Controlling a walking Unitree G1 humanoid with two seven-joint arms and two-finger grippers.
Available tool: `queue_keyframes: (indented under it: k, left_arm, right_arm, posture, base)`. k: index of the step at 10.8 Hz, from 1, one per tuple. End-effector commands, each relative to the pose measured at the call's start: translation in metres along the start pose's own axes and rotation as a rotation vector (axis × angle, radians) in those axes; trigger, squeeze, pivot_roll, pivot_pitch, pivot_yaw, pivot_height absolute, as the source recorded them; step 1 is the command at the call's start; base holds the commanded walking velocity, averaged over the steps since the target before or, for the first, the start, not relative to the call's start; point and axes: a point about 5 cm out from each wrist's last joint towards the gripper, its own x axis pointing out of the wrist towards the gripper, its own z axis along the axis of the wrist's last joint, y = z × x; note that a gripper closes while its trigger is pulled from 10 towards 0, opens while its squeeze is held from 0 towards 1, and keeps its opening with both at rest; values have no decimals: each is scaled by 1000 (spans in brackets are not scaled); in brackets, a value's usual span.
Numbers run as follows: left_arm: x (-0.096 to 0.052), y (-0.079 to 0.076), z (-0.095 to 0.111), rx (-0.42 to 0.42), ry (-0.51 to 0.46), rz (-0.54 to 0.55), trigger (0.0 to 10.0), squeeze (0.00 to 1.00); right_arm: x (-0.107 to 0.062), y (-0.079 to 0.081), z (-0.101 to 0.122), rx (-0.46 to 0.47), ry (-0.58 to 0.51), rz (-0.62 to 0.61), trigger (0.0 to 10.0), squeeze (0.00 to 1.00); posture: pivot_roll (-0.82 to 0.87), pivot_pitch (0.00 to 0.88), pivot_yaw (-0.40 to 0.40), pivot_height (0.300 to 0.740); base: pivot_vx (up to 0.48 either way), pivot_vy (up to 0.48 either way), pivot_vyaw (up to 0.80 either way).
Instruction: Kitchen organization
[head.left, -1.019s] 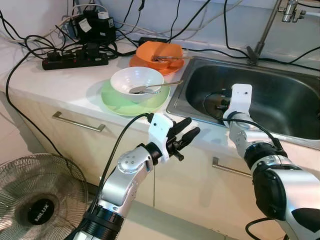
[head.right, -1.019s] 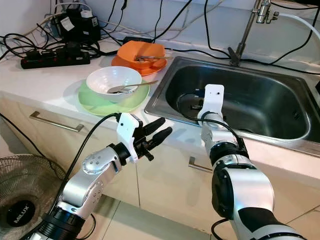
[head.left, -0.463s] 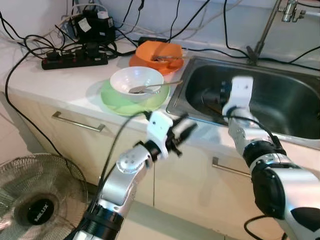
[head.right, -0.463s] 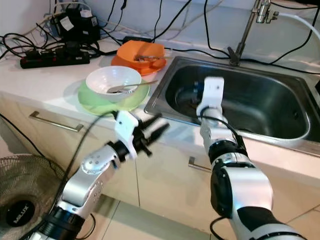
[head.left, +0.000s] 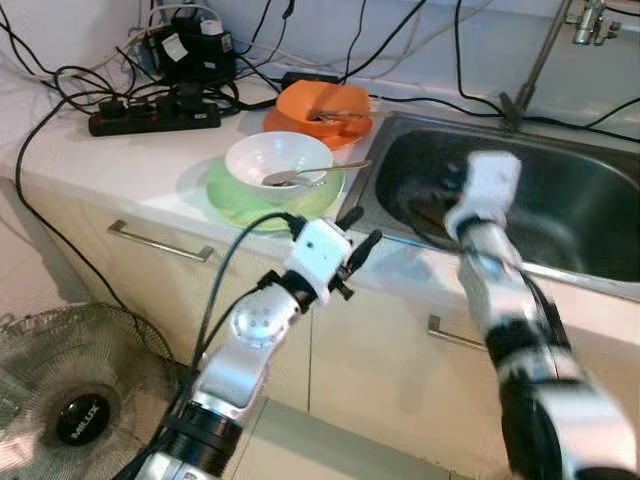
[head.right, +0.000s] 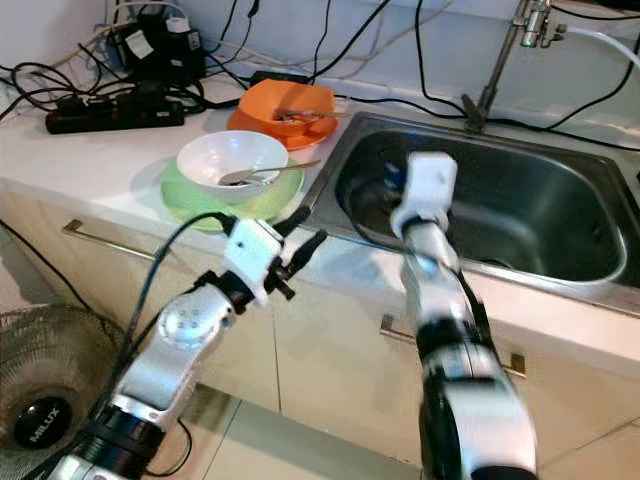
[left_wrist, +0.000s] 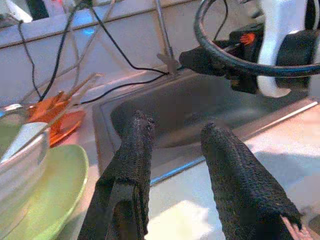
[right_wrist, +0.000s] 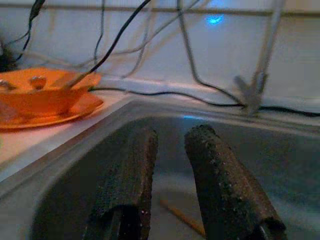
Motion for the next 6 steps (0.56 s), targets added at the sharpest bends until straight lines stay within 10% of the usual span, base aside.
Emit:
queue_keyframes:
  k: [1, 6]
  left_arm:
    - [7, 2, 8, 69, -34, 8, 10000, 0]
    - [40, 17, 33, 574, -27, 65, 10000, 0]
  right_arm:
    - [-6, -3, -1, 23, -26, -25, 10000, 0]
    - [-22, 4, -9, 66, -15, -36, 10000, 0]
  posture:
    - [165, 26, -15, 740]
    - [150, 18, 6, 740]
  base:
    - [0, 0, 0]
    - [0, 0, 0]
